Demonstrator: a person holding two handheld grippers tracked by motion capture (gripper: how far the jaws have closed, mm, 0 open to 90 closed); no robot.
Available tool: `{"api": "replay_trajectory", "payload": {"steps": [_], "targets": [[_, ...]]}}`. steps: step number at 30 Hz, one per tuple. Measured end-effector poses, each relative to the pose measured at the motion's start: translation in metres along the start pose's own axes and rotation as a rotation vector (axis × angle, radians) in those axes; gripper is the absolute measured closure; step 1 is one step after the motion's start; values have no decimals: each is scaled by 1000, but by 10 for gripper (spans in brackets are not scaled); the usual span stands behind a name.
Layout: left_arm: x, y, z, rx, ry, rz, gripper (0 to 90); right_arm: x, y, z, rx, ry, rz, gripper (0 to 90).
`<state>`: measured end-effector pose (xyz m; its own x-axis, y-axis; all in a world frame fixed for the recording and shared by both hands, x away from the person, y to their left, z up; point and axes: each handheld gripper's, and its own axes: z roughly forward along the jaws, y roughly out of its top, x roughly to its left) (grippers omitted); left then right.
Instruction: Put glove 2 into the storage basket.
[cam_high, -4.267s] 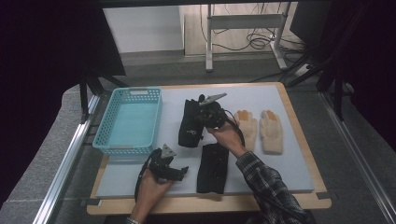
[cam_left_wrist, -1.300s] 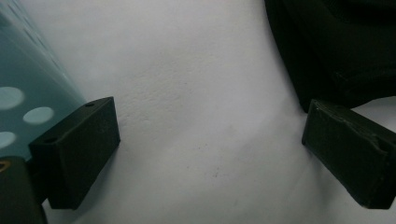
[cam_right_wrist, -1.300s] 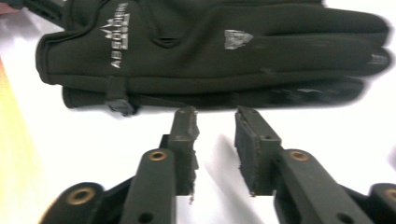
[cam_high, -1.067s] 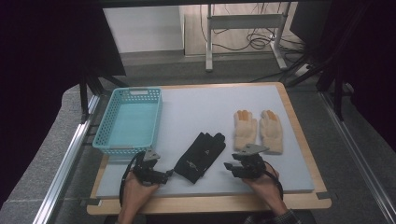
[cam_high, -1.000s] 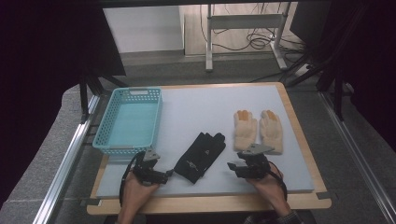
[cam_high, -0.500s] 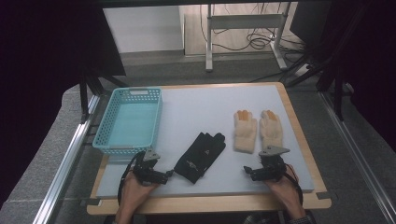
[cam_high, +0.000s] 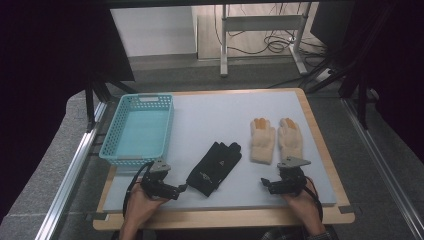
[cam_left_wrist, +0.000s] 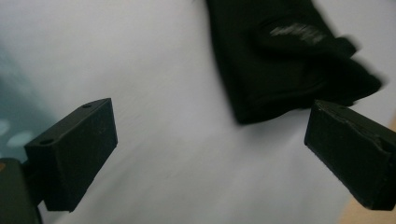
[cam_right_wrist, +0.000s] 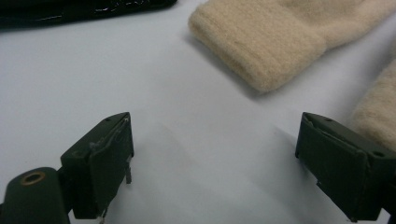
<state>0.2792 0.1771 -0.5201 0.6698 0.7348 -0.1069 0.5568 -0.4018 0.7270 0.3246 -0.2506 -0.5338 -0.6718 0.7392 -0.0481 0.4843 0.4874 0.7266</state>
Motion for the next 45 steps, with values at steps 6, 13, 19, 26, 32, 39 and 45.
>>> {"api": "replay_trajectory", "payload": {"steps": [6,13,19,26,32,39,45], "targets": [[-21,30,6,8,-11,46,21,1,-3,-1,-18,-8,16,114],[-33,64,39,56,-23,44,10,1,-4,-1,-24,-9,16,116],[-32,83,73,128,-9,33,0,1,-4,-1,-23,-9,19,116],[-31,92,105,230,-28,-1,0,1,-4,-2,-24,-9,21,117],[-50,89,113,291,30,71,0,1,-4,-2,-25,-10,21,117],[-53,89,109,294,38,77,75,1,-5,-1,-28,-9,23,117],[-46,89,101,278,44,71,331,1,-5,-2,-29,-9,23,117]]}}
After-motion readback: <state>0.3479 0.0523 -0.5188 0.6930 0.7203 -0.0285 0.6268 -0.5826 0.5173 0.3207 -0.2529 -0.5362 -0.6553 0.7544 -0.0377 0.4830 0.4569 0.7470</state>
